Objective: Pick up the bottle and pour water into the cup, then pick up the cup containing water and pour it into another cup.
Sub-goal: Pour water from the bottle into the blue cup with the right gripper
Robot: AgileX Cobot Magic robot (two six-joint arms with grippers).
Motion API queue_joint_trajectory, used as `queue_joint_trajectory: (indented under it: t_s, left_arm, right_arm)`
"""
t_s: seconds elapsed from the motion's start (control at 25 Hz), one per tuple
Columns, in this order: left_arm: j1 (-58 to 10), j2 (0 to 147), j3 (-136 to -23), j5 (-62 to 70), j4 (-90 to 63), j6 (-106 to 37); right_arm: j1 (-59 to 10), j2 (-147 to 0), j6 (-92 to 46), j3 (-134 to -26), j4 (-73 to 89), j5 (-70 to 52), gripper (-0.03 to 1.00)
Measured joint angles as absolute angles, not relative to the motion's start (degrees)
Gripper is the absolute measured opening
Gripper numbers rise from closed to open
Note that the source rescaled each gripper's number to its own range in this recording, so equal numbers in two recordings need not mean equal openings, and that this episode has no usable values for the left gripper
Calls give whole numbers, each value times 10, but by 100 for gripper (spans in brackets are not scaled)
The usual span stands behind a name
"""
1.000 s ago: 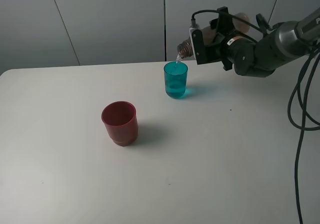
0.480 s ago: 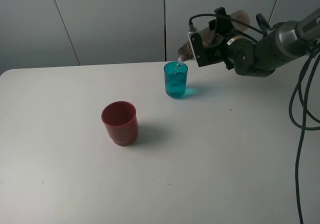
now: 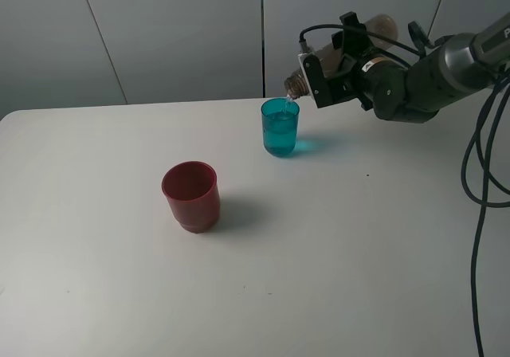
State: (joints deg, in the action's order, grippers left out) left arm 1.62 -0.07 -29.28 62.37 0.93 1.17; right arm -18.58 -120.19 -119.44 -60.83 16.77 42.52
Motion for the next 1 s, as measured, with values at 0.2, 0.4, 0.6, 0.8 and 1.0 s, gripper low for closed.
queue_joint_trajectory:
  t_s: [0.2,0.4,0.6,0.8,1.0]
  left_arm:
    - [16,-1,-293,624,9,12]
    - [16,-1,-293,624,9,12]
    - [16,-1,-293,624,9,12]
    - [16,-1,-293,624,9,12]
    - [16,-1,-293,624,9,12]
  right_arm:
    - [-186,-1202,-1195,-615,154,425,2]
    - [-186,-1202,-1196,-632,138,426,2]
    - [-186,-1202,-1196,-632,125,429,2]
    - [-186,-1202,-1197,-632,100,432,2]
    - [-186,-1202,-1197,-632,61,451,2]
